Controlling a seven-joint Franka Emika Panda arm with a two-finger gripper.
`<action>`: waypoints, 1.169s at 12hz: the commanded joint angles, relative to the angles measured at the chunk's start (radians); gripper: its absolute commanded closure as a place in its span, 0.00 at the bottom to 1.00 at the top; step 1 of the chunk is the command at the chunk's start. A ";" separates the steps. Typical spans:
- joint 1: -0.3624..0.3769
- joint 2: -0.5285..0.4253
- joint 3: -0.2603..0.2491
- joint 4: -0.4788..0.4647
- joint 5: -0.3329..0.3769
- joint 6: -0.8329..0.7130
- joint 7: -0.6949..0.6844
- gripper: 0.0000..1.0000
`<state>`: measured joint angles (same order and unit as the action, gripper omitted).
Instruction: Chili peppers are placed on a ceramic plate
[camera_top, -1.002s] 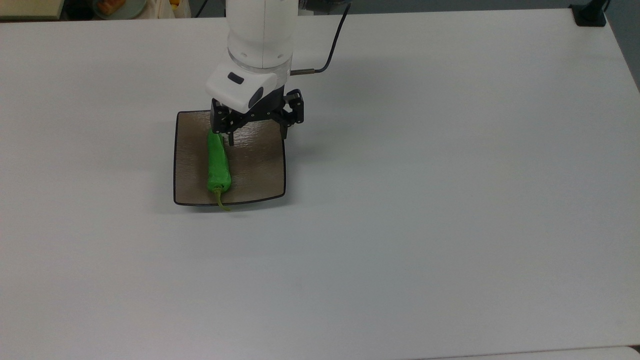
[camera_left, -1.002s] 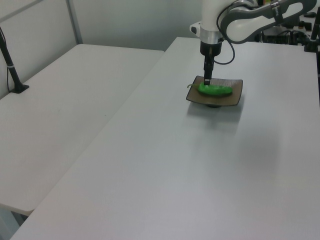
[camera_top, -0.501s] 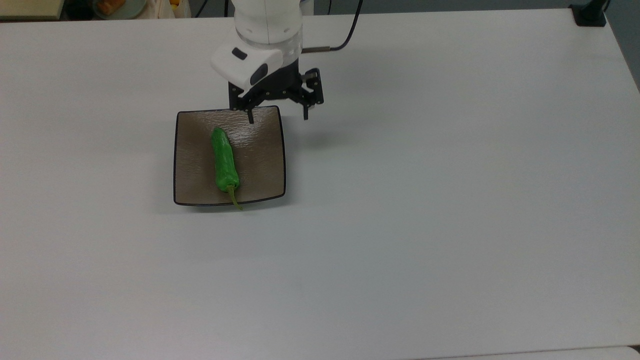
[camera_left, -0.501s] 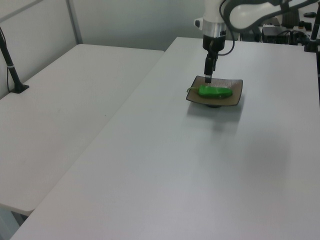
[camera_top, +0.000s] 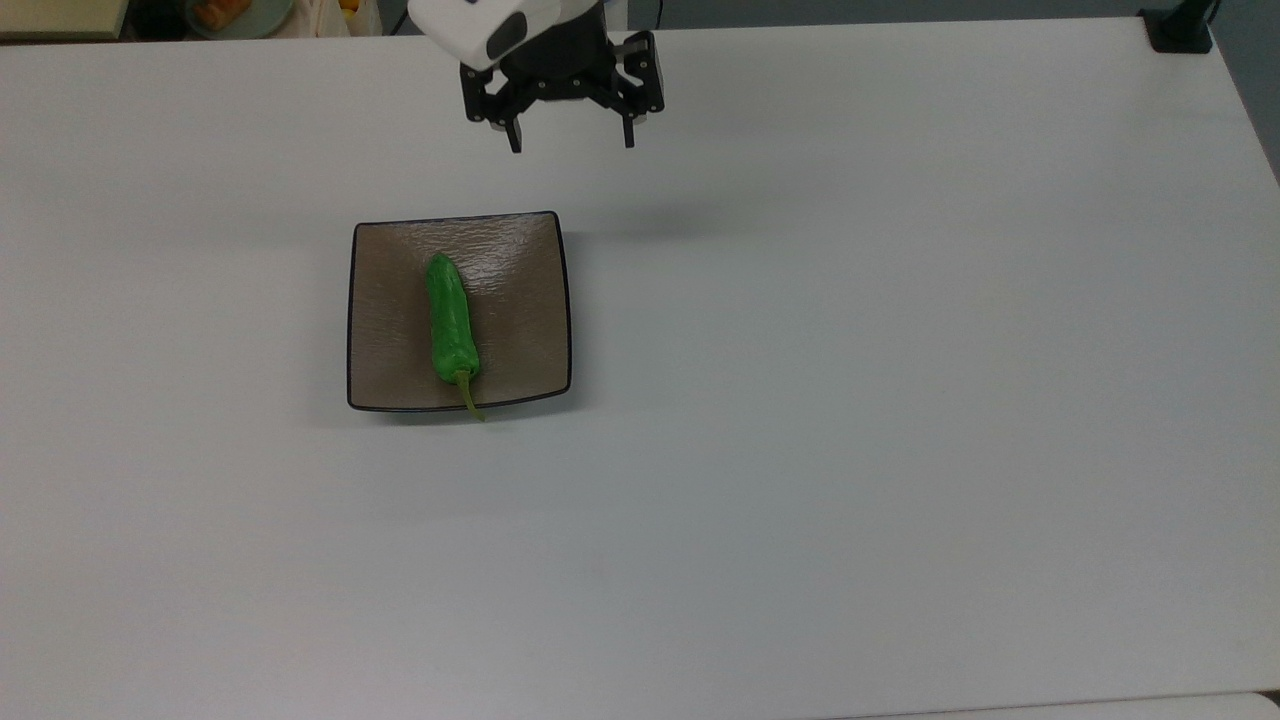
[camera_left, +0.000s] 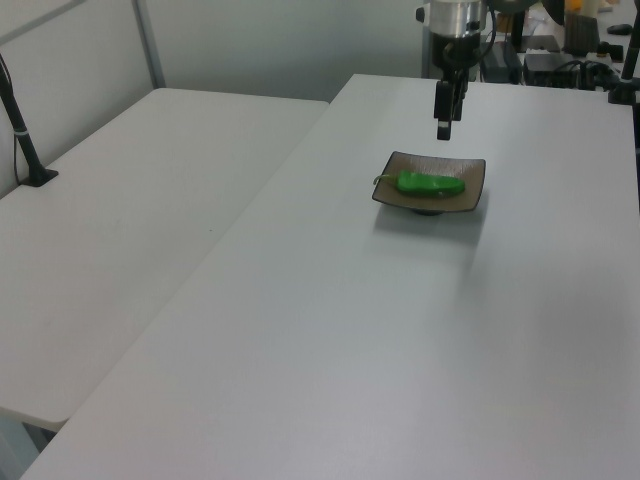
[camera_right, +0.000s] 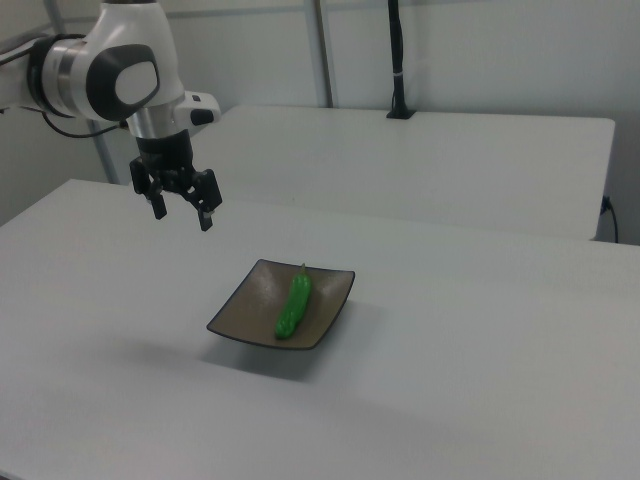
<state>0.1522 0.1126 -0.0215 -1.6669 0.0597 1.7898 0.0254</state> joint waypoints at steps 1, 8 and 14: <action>-0.005 -0.086 0.005 -0.077 0.015 -0.006 0.050 0.00; -0.085 -0.143 0.054 -0.129 -0.027 -0.026 0.030 0.00; -0.082 -0.143 0.055 -0.123 -0.118 -0.036 0.031 0.00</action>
<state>0.0803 0.0046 0.0194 -1.7646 -0.0107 1.7769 0.0607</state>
